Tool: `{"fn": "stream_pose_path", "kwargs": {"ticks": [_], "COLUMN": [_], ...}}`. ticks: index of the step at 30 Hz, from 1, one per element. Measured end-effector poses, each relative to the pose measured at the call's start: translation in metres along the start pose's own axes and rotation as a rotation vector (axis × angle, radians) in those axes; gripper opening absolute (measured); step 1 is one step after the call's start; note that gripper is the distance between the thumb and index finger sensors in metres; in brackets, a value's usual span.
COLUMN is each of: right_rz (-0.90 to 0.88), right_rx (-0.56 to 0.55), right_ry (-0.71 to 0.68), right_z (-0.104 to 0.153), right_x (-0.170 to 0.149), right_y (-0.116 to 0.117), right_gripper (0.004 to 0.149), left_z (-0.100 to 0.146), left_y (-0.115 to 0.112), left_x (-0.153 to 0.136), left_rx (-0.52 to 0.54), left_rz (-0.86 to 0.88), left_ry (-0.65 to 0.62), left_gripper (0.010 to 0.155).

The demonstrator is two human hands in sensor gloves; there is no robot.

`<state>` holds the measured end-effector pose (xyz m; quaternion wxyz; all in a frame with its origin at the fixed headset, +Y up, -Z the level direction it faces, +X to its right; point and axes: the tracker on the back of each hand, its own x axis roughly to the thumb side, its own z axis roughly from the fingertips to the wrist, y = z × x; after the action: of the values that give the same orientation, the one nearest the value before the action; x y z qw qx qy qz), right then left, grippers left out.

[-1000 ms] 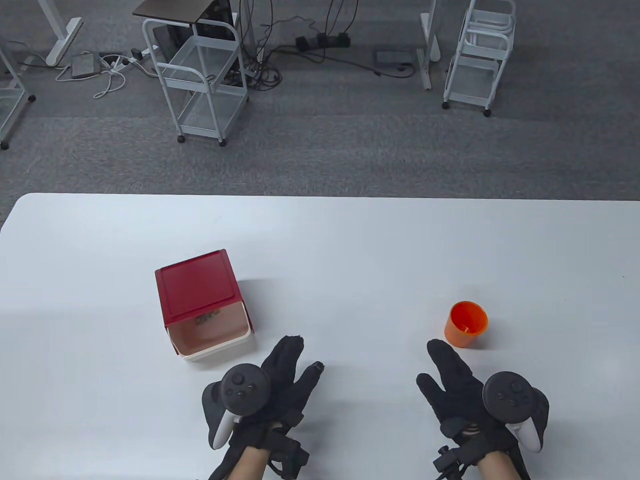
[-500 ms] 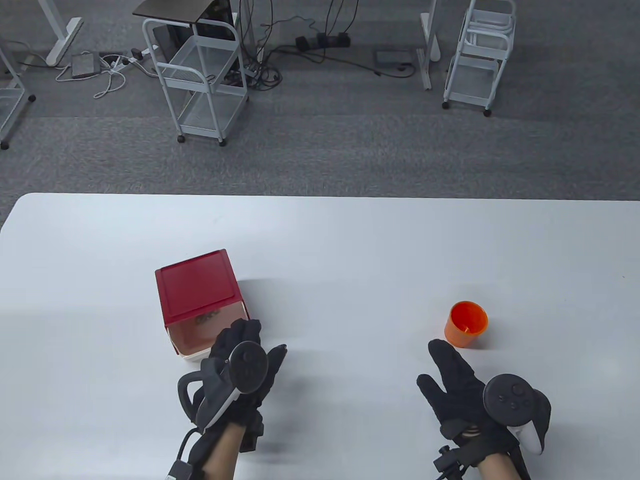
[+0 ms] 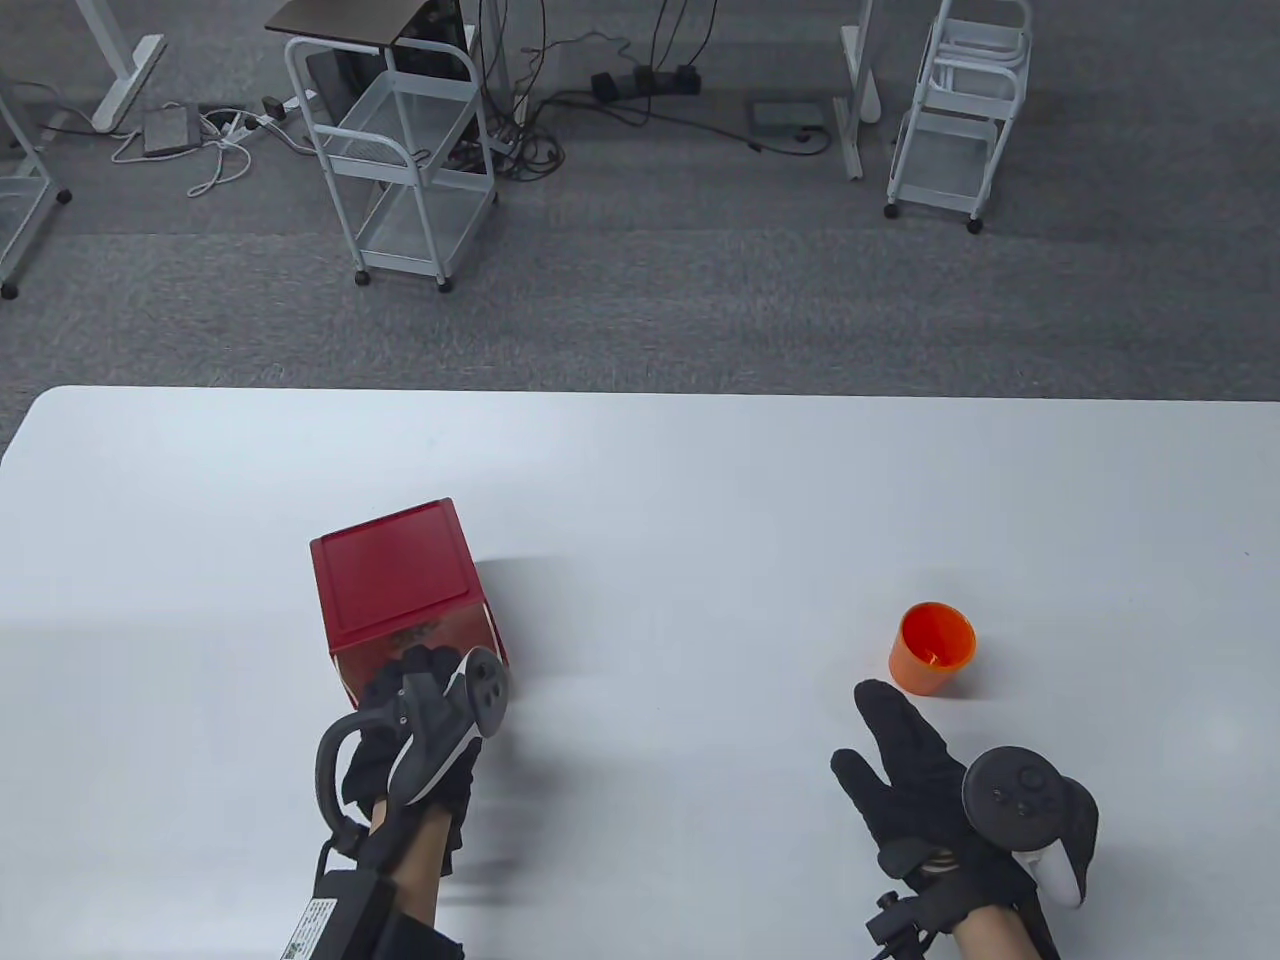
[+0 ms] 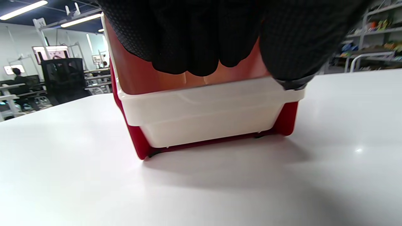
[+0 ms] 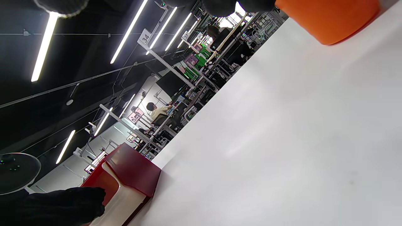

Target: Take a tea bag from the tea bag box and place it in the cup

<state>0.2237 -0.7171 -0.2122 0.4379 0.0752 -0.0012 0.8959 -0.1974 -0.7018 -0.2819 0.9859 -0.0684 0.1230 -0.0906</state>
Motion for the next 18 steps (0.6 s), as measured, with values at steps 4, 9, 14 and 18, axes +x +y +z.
{"fn": "stream_pose_path", "kwargs": {"ticks": [4,9,14,18], "right_rz": [0.001,0.004,0.004,0.004], "right_rx": [-0.002,-0.005,-0.004,-0.004], "right_ry": [0.005,0.010,0.013,0.015], "right_z": [0.000,0.000,-0.001,-0.001], "right_x": [0.000,-0.001,-0.001,-0.001], "right_y": [0.000,-0.001,-0.002,-0.002], "right_gripper": [0.080,0.080,0.080,0.080], "left_z": [-0.007,-0.011,-0.011,-0.009], "left_y": [-0.009,-0.018,-0.019,-0.020], "left_x": [0.005,0.007,0.006,0.005], "left_rx": [-0.026,-0.009,0.021,0.032], "left_rz": [-0.033,-0.067,-0.078,-0.067], "left_ry": [-0.005,0.032,0.005,-0.005], "left_gripper": [0.053,0.049,0.048,0.048]}}
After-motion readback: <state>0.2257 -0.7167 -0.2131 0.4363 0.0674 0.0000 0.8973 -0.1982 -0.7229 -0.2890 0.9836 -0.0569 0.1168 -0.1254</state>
